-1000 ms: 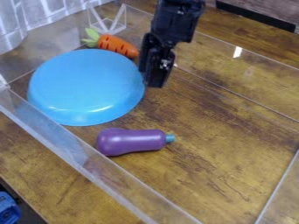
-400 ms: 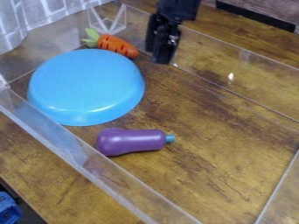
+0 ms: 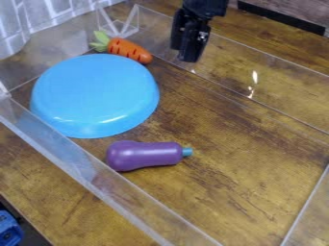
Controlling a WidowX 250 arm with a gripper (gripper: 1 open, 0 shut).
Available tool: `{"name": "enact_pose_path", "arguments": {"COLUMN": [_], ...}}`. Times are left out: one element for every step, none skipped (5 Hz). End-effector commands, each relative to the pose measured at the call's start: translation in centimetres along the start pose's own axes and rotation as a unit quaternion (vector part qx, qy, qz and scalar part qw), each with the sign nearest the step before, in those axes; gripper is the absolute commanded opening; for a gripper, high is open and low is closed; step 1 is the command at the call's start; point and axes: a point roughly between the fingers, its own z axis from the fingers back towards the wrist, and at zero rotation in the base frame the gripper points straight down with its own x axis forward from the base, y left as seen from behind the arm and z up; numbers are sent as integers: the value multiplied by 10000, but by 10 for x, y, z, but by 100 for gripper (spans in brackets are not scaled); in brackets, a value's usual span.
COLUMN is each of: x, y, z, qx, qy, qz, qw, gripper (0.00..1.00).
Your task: Move the carrot to the right side
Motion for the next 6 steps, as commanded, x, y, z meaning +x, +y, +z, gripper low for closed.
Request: {"name": "enact_pose_path", "arguments": {"x": [-10, -10, -4, -6, -4, 1], "y": [19, 27, 38, 42, 38, 40], "z": [32, 33, 32, 27, 18, 12], "qx": [222, 206, 245, 323, 292, 252], "qy": [-282, -273, -254, -237, -196, -221], "qz": [599, 853, 816, 706, 902, 1046], "qw": [9976, 9958, 9960, 9967, 9953, 9940], "gripper": [0, 100, 0, 0, 0, 0]}}
